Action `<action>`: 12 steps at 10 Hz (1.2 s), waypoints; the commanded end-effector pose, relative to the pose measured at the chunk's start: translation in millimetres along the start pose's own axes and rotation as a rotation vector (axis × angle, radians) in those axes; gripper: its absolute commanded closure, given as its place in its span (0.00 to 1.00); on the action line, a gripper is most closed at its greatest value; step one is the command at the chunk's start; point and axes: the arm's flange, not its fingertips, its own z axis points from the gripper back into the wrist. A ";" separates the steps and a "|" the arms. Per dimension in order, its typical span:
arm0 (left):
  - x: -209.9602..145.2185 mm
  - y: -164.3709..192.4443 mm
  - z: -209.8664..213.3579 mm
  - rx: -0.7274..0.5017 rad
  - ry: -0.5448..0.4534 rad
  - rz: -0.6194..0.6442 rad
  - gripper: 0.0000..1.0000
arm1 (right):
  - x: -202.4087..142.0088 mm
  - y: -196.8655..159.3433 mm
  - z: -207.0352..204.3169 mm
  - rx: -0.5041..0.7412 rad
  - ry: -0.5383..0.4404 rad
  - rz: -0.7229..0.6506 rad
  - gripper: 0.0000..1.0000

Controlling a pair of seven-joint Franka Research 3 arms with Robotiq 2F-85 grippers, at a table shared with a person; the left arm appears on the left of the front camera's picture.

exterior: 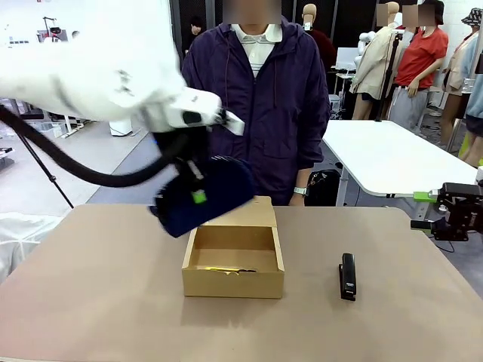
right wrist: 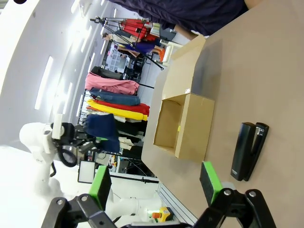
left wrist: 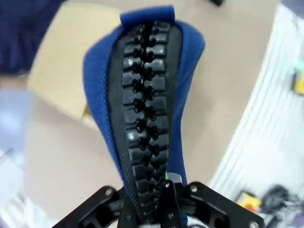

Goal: Pack the items into the box.
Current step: Pick up the item specified by the human and place it in the Mailer Box.

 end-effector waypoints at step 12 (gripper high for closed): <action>42.0 26.7 -152.7 -0.077 0.116 -0.461 1.00 | 2.4 5.4 3.4 0.000 0.016 -0.016 0.00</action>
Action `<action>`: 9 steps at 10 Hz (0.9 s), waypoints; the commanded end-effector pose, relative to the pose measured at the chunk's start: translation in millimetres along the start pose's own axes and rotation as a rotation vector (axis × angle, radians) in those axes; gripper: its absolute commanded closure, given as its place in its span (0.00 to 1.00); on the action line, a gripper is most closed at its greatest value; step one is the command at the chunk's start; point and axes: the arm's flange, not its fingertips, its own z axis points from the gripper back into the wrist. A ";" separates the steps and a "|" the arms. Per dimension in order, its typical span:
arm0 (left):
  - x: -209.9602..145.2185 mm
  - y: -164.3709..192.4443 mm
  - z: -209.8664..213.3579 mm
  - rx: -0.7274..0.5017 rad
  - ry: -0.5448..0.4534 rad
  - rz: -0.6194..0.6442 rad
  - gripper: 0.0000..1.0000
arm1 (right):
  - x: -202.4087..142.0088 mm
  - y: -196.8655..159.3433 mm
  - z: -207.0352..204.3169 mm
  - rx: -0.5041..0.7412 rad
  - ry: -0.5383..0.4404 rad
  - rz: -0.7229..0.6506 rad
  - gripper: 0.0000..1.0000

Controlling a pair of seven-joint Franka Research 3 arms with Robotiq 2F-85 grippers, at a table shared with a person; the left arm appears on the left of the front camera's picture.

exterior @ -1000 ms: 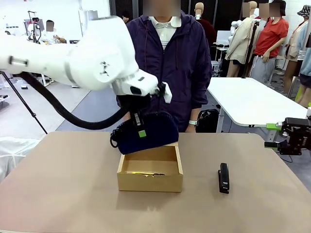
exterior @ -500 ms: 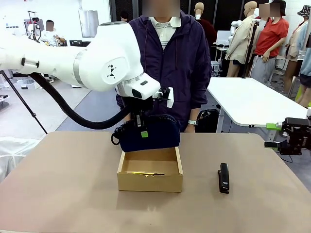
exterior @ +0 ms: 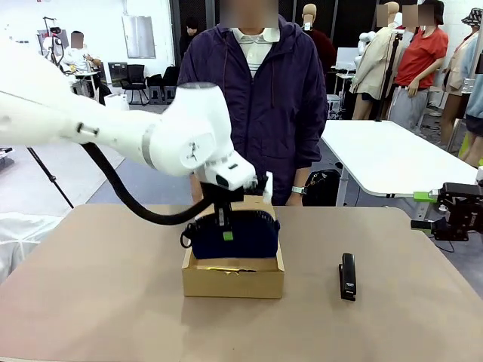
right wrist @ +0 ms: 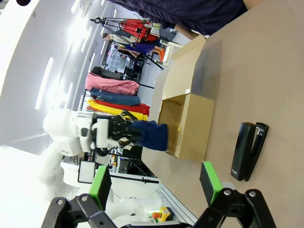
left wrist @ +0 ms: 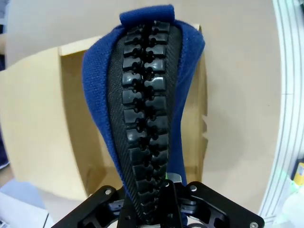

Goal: Pack the items into the box.
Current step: Pick up the item specified by the human and place it in the Mailer Box.

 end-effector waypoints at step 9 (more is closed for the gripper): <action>13.6 17.0 -81.5 -0.132 0.145 -0.026 0.00 | 2.4 5.3 3.2 -0.001 0.016 -0.016 0.00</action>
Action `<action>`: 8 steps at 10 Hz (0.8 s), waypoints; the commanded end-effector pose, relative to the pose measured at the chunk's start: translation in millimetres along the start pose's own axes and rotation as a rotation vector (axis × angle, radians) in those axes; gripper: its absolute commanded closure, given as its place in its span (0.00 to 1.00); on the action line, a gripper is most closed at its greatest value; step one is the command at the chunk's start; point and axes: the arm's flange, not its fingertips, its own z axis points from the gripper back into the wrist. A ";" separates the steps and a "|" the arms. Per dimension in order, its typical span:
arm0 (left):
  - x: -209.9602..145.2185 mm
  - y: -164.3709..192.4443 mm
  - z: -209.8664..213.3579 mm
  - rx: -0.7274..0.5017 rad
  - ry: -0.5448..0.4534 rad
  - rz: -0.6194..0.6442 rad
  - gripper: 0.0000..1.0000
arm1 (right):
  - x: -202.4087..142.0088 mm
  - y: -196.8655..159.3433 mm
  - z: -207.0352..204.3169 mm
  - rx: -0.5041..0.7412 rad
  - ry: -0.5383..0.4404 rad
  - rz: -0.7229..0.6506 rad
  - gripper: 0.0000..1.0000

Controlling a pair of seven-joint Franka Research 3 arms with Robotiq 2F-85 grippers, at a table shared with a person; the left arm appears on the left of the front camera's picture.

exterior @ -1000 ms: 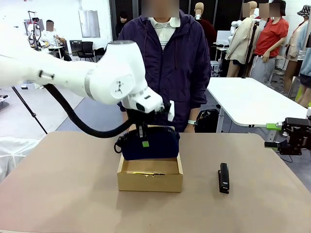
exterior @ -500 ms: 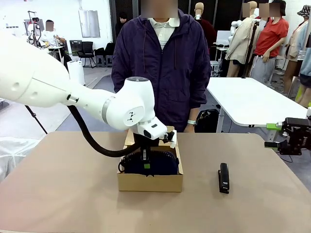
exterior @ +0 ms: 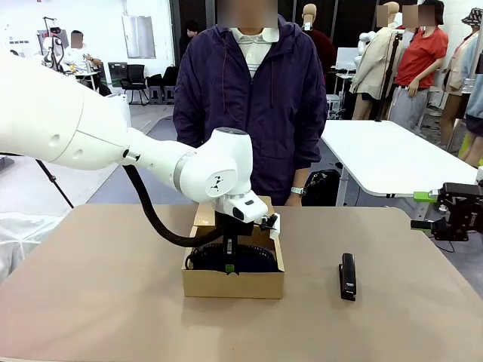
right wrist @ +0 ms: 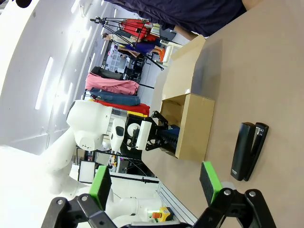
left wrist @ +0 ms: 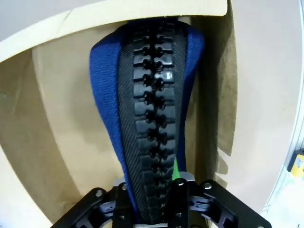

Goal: Pack the items into the box.
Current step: Pick up the item specified by the human and place it in the Mailer Box.

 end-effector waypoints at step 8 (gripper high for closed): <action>-72.3 -11.0 135.6 0.056 -0.183 0.154 0.00 | 2.5 5.4 3.2 -0.001 0.016 -0.015 0.00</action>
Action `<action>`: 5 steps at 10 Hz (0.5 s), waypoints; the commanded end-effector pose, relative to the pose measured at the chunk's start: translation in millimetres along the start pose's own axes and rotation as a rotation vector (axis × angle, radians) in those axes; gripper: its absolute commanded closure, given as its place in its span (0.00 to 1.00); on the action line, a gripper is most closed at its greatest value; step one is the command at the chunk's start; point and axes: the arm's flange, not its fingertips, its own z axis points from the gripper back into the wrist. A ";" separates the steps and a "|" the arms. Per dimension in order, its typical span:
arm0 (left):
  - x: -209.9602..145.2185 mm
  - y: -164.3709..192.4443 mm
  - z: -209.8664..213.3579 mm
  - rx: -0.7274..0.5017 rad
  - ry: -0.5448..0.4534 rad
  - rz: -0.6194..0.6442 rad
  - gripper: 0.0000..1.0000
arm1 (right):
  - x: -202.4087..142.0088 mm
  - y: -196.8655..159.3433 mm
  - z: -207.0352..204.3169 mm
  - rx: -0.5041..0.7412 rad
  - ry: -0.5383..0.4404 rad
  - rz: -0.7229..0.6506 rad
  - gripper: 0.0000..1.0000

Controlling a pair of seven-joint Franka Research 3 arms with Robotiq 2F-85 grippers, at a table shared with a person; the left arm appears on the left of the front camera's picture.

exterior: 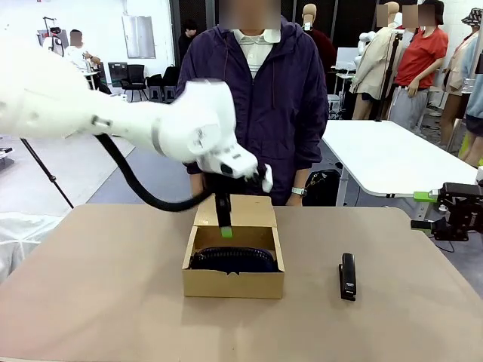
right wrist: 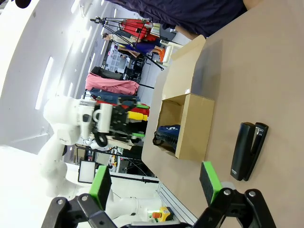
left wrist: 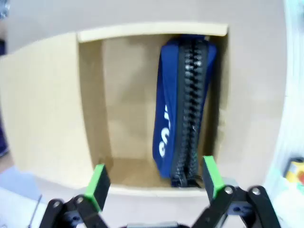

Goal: Pack the items into the box.
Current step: Pick up the item specified by the human and place it in the Mailer Box.

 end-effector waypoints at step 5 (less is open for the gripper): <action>-310.6 -70.2 149.5 -0.349 -0.579 0.770 0.00 | 2.5 5.4 3.3 -0.001 0.016 -0.015 0.00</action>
